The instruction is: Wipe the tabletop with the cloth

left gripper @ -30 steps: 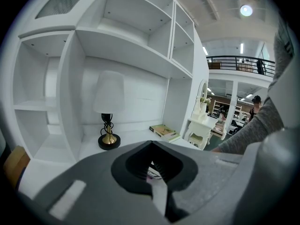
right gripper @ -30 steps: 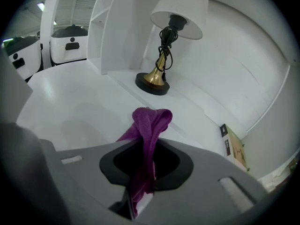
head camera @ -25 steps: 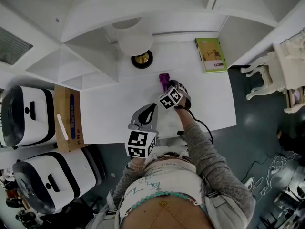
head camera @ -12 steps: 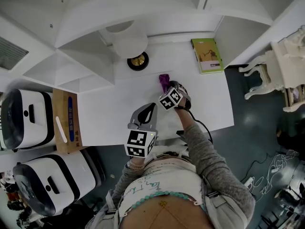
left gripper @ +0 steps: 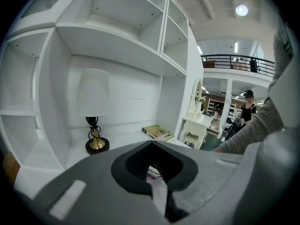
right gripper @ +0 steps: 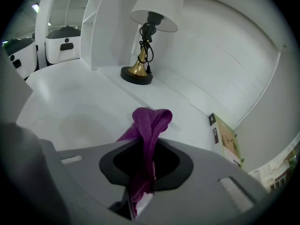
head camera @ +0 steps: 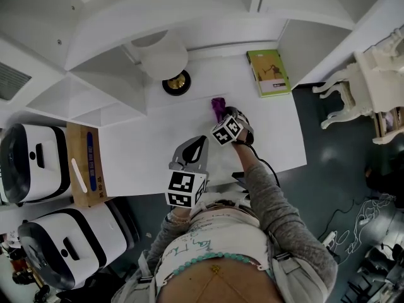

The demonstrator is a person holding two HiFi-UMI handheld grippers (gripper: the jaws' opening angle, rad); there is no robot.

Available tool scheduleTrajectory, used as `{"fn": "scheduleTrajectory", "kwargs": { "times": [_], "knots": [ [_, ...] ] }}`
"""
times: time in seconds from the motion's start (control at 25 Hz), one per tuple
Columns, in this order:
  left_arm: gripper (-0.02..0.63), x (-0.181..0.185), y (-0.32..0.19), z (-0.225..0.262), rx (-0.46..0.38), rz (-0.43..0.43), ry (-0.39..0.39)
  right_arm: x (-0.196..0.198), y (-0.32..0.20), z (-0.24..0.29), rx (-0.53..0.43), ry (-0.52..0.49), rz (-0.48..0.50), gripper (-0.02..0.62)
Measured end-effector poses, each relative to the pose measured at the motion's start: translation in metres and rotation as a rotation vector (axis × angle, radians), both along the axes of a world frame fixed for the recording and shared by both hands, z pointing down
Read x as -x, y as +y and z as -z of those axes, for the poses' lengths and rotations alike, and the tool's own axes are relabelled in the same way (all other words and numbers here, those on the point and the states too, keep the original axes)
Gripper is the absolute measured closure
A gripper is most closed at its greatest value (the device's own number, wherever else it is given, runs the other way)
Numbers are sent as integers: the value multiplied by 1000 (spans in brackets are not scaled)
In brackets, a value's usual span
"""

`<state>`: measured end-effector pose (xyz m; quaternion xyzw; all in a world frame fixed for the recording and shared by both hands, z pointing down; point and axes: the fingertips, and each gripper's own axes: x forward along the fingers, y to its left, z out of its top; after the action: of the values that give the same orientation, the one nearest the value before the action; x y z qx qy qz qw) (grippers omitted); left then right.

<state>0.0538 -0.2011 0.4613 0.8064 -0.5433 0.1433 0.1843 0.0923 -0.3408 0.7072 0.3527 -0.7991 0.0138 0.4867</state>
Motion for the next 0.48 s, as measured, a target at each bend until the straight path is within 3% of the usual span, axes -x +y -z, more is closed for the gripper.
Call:
{"fn": "scheduleTrajectory", "kwargs": {
  "times": [0.48],
  "knots": [
    [604, -18, -5, -3, 9, -35, -2, -31, -9, 0, -1, 10, -48, 523]
  ]
}}
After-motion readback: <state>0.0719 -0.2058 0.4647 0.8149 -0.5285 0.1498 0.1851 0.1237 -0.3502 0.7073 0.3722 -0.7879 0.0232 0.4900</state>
